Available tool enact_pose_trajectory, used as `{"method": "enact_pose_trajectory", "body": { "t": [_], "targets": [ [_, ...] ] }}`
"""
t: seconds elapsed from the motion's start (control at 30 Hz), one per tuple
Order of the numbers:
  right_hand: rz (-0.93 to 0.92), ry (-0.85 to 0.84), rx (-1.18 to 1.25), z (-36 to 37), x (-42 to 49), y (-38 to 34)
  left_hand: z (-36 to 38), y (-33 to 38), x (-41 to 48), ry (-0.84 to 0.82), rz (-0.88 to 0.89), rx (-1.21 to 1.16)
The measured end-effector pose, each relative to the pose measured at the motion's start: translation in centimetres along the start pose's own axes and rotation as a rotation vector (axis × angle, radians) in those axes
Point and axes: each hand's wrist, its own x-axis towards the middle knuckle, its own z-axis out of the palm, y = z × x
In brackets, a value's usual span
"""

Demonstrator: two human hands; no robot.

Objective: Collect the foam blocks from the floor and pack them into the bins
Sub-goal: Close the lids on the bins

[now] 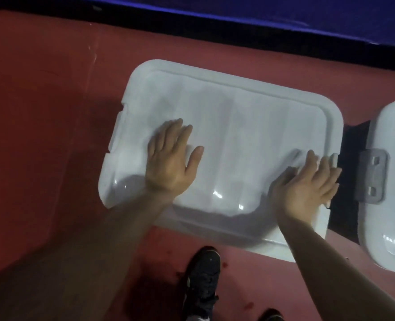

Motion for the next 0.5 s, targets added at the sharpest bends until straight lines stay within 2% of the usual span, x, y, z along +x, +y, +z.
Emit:
{"method": "enact_pose_trajectory", "body": {
  "t": [0.03, 0.13, 0.23, 0.33, 0.5],
  "targets": [
    [-0.056, -0.024, 0.0, 0.2, -0.4, -0.7, -0.6, -1.8, 0.2, -0.002, -0.055, 0.021],
    [-0.399, -0.161, 0.119, 1.0, -2.0, -5.1, -2.4, -6.9, 1.7, -0.066, -0.252, 0.137],
    [-0.651, -0.229, 0.115, 3.1, -3.7, -10.5, -3.2, -9.9, 3.1, -0.182, -0.42, 0.135],
    [-0.649, -0.275, -0.003, 5.1, -5.6, -13.6, -2.8, -11.3, 3.1, -0.288, -0.61, 0.021],
    [-0.662, -0.264, -0.066, 6.1, -6.0, -13.3, -2.6, -12.0, 3.8, -0.326, -0.881, -0.146]
  ]
}}
